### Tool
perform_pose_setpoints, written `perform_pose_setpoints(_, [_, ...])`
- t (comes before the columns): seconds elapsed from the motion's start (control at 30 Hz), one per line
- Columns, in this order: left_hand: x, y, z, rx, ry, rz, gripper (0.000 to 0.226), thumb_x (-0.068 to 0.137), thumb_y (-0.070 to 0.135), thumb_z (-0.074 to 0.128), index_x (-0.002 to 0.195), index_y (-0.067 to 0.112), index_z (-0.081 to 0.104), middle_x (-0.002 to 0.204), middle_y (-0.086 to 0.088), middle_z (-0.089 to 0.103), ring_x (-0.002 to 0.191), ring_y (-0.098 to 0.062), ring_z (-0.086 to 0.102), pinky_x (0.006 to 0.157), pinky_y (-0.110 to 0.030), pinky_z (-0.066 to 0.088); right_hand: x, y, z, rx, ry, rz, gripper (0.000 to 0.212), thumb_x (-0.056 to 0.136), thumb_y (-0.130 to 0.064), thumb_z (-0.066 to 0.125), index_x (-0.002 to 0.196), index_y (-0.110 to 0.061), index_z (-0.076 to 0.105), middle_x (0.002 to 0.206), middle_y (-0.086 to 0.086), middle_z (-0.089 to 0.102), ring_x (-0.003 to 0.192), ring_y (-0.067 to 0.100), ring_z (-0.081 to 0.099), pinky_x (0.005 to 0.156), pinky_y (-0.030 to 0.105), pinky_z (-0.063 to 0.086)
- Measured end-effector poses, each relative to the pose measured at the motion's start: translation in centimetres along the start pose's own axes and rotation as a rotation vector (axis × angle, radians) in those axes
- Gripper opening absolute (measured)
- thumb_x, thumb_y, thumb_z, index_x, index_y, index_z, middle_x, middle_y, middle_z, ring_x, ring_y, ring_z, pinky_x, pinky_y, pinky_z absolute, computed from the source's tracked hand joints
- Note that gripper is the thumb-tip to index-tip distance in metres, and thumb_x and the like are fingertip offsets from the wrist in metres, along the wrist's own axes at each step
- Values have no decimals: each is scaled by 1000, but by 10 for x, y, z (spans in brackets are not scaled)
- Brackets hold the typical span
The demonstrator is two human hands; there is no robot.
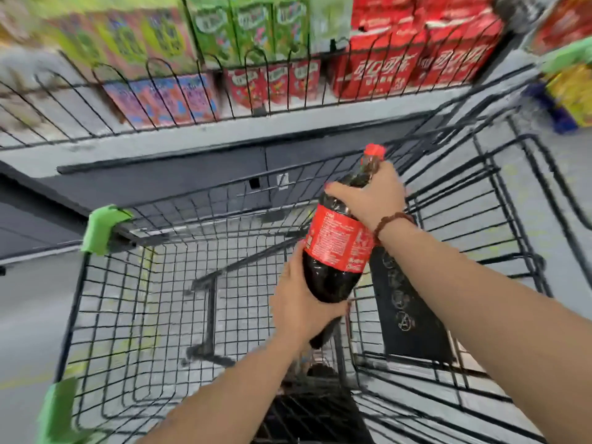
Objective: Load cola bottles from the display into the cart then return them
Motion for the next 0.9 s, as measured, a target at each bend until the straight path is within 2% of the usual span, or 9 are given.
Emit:
perform_pose_setpoints(0.13, [-11, 55, -51, 6, 131, 148, 122, 42, 50, 83, 145, 46, 18, 130, 12, 51, 119, -14, 53, 92, -40, 51, -12, -74, -54, 82, 63, -159, 65, 58, -52, 82, 99, -10, 55, 96, 3, 61, 92, 20, 58, 74, 28, 43])
perform_pose_setpoints(0.27, [-31, 110, -100, 22, 318, 297, 122, 46, 43, 87, 147, 42, 20, 130, 11, 50, 120, -11, 48, 91, -30, 43, -42, -148, -110, 183, 97, -313, 69, 64, -46, 83, 111, -6, 51, 100, 3, 53, 91, 18, 49, 73, 27, 35])
perform_pose_setpoints(0.4, [-68, 150, -145, 9, 488, 379, 119, 46, 45, 87, 145, 46, 22, 134, 19, 51, 122, -7, 50, 94, -30, 46, -81, -207, -157, 375, 78, -525, 46, 62, -38, 86, 90, -17, 57, 87, -4, 61, 83, 17, 59, 74, 30, 46])
perform_pose_setpoints(0.47, [-92, 165, -168, 13, 553, 402, 117, 45, 47, 85, 143, 49, 22, 132, 22, 52, 121, -7, 52, 94, -33, 48, -105, -230, -177, 503, -14, -655, 37, 64, -29, 87, 78, -24, 53, 78, -14, 59, 71, 3, 59, 69, 21, 48])
perform_pose_setpoints(0.57, [-131, 178, -203, 28, 651, 414, 112, 47, 45, 86, 137, 57, 21, 115, 31, 50, 115, -5, 53, 90, -28, 47, -138, -251, -193, 686, -264, -780, 42, 68, -21, 85, 91, -27, 51, 90, -10, 62, 73, -11, 60, 69, 11, 48])
perform_pose_setpoints(0.67, [-176, 179, -232, 22, 762, 461, 106, 45, 41, 87, 116, 78, 19, 97, 48, 50, 95, 20, 49, 78, -7, 42, -169, -268, -190, 821, -569, -795, 67, 62, -28, 83, 121, -30, 50, 111, 3, 67, 99, 12, 66, 83, 27, 54])
perform_pose_setpoints(0.73, [-207, 169, -246, 40, 814, 446, 105, 43, 39, 89, 114, 78, 22, 103, 54, 48, 94, 31, 45, 74, 3, 37, -191, -280, -180, 911, -703, -781, 73, 60, -24, 81, 126, -25, 48, 104, 5, 68, 93, 23, 67, 81, 36, 52])
perform_pose_setpoints(0.8, [-236, 151, -257, 31, 857, 413, 108, 40, 42, 87, 125, 71, 27, 113, 45, 54, 106, 24, 49, 85, -5, 42, -216, -291, -164, 969, -796, -737, 72, 59, -18, 79, 125, -22, 51, 97, 9, 69, 87, 25, 67, 78, 37, 51])
perform_pose_setpoints(0.9, [-272, 117, -272, 10, 939, 343, 119, 36, 48, 88, 140, 56, 29, 126, 25, 59, 120, 1, 55, 98, -37, 49, -255, -307, -131, 955, -937, -708, 75, 57, -16, 80, 127, -23, 52, 105, 10, 70, 98, 30, 67, 84, 46, 53])
Point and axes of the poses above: each hand's wrist, its own x-axis towards the middle knuckle, its own z-axis out of the palm, y = z × x, the point moved 2 cm from there along x, towards the middle knuckle
